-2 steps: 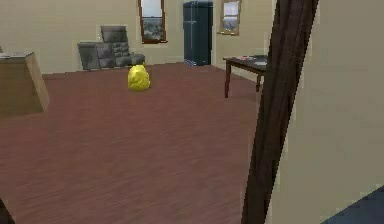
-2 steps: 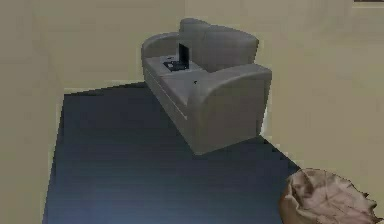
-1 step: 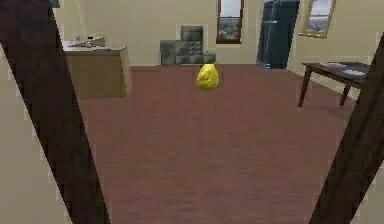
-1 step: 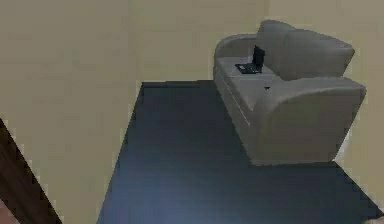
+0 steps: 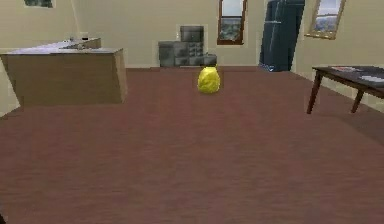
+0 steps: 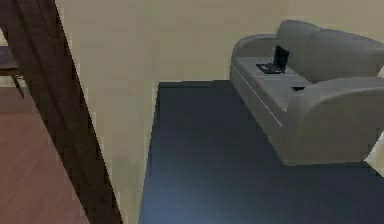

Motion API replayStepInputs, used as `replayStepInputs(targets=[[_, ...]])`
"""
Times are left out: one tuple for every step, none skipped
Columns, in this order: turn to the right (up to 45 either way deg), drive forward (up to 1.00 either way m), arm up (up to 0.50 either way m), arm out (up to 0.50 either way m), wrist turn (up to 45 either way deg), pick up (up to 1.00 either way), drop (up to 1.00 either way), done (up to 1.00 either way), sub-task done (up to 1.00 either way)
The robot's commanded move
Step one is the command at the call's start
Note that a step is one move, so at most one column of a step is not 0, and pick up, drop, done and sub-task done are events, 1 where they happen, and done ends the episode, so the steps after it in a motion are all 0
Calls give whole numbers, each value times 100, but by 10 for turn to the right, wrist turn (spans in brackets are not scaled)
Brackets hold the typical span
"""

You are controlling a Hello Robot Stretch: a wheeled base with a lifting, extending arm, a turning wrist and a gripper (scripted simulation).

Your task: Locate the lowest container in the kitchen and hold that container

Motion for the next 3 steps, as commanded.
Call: replayStepInputs(targets=[[-120, 0, 0, 0, 0, 0, 0, 0, 0], [0, 100, 0, 0, 0, 0, 0, 0, 0], [0, 100, 0, 0, 0, 0, 0, 0, 0]])
